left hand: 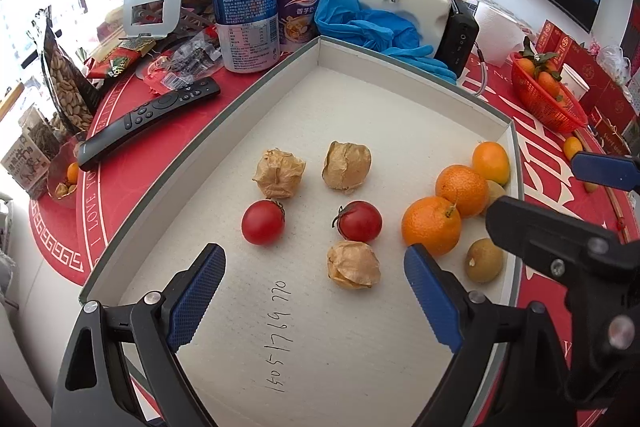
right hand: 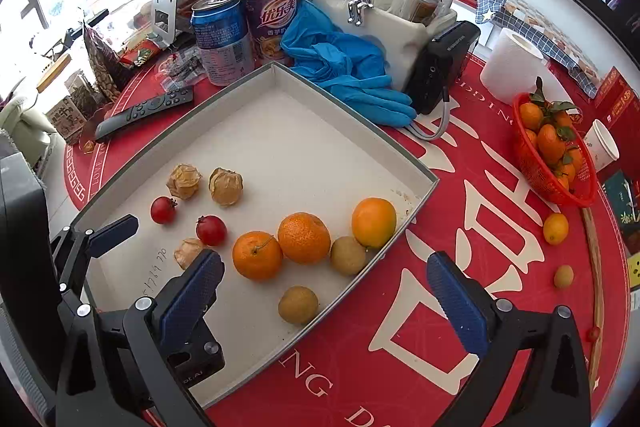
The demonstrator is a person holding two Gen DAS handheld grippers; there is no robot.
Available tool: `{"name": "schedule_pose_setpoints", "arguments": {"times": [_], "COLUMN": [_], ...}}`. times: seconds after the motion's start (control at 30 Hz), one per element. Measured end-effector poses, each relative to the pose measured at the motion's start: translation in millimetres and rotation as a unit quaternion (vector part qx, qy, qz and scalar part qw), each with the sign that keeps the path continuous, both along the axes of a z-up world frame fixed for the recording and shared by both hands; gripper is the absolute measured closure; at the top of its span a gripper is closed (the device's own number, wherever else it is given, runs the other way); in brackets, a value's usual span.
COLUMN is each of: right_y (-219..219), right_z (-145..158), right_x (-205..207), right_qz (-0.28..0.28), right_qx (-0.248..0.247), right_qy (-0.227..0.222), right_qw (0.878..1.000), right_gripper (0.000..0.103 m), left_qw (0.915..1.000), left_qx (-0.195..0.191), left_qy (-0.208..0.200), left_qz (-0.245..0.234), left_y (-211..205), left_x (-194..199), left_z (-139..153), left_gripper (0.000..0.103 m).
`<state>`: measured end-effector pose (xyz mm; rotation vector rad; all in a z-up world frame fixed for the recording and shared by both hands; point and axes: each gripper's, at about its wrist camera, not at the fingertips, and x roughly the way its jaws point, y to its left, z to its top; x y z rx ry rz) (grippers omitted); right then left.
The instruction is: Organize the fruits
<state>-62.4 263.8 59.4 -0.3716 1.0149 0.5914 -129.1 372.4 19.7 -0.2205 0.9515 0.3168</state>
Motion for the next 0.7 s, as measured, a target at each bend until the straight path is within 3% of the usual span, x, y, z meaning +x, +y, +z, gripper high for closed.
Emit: {"name": "schedule_pose_setpoints", "arguments": {"times": [0.7], "right_y": [4.7], "right_z": [-9.1], "right_x": [-1.4], "right_qz": [0.0], "right_qx": [-0.028], "right_qy": [-0.001], "right_qw": [1.0], "right_gripper": [0.0], "left_qw": [0.9999], "left_qx": [0.01], "left_qy": [-0.001], "left_qz": [-0.002], "left_y": [-3.4], "left_x": [0.5], "left_z": [0.9], "left_gripper": [0.01]}}
